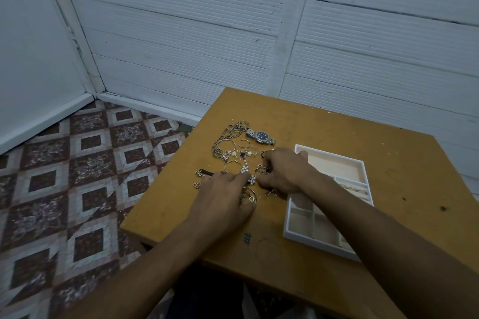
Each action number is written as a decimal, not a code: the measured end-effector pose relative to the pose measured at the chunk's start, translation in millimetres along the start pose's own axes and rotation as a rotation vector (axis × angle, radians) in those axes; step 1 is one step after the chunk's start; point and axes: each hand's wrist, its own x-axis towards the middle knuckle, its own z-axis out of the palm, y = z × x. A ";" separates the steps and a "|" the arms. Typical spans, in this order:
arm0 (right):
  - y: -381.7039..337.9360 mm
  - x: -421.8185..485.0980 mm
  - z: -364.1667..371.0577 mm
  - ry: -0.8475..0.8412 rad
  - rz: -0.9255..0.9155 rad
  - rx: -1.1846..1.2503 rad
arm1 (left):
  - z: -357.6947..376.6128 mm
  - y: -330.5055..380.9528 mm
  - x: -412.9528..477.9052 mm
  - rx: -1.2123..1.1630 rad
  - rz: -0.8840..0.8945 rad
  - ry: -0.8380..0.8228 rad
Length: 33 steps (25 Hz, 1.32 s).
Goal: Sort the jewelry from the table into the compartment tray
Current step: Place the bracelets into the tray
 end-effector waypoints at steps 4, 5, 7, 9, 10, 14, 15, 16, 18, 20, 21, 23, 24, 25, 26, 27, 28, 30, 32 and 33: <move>1.0 -4.4 1.9 0.075 -0.053 0.046 | -3.0 3.0 0.4 0.009 0.001 -0.004; 1.9 -6.2 3.4 0.101 -0.076 0.021 | -3.7 4.1 0.3 0.022 0.004 -0.008; 2.8 -9.6 6.0 0.118 -0.107 -0.042 | -5.4 5.8 -0.3 0.048 0.008 -0.020; 3.2 -11.2 7.5 0.096 -0.116 -0.101 | -7.7 6.5 0.1 0.060 0.012 -0.040; 3.2 -11.3 7.8 0.094 -0.117 -0.115 | -9.0 6.6 0.9 0.070 0.018 -0.055; 0.8 -14.7 7.5 0.125 -0.105 -0.080 | -12.2 7.1 5.8 0.120 0.031 -0.115; 0.3 -16.6 7.8 0.137 -0.110 -0.059 | -12.6 7.4 6.2 0.119 0.029 -0.117; 0.4 -18.2 7.4 0.157 -0.117 -0.024 | -12.5 7.8 6.3 0.106 0.031 -0.115; 3.0 -20.4 3.8 0.188 -0.120 0.069 | -12.3 8.2 4.5 0.055 0.045 -0.096; 7.0 -20.3 -2.4 0.186 -0.106 0.168 | -13.8 7.9 2.5 -0.027 0.065 -0.069; 8.7 -19.7 -6.0 0.179 -0.104 0.224 | -15.5 7.6 2.4 -0.069 0.073 -0.057; 9.6 -20.0 -12.2 0.176 -0.098 0.332 | -19.3 6.4 3.8 -0.131 0.076 -0.053; 9.8 -20.3 -13.8 0.181 -0.090 0.362 | -20.9 5.6 5.3 -0.157 0.067 -0.060; 10.4 -20.9 -14.2 0.187 -0.085 0.370 | -22.2 5.1 6.4 -0.184 0.050 -0.069; 11.2 -21.6 -13.8 0.193 -0.081 0.368 | -23.0 4.3 7.3 -0.211 0.028 -0.079; 12.3 -22.3 -12.9 0.200 -0.076 0.367 | -23.6 3.2 7.8 -0.235 0.007 -0.088; 13.8 -23.4 -11.9 0.207 -0.071 0.372 | -24.3 1.9 7.9 -0.253 -0.012 -0.097; 17.0 -25.8 -11.2 0.222 -0.052 0.398 | -26.7 0.1 8.6 -0.285 -0.031 -0.110; 20.4 -28.6 -12.2 0.245 -0.027 0.450 | -30.4 0.3 10.8 -0.303 -0.029 -0.117; 22.1 -29.6 -13.1 0.259 -0.014 0.473 | -32.7 0.9 12.3 -0.311 -0.029 -0.113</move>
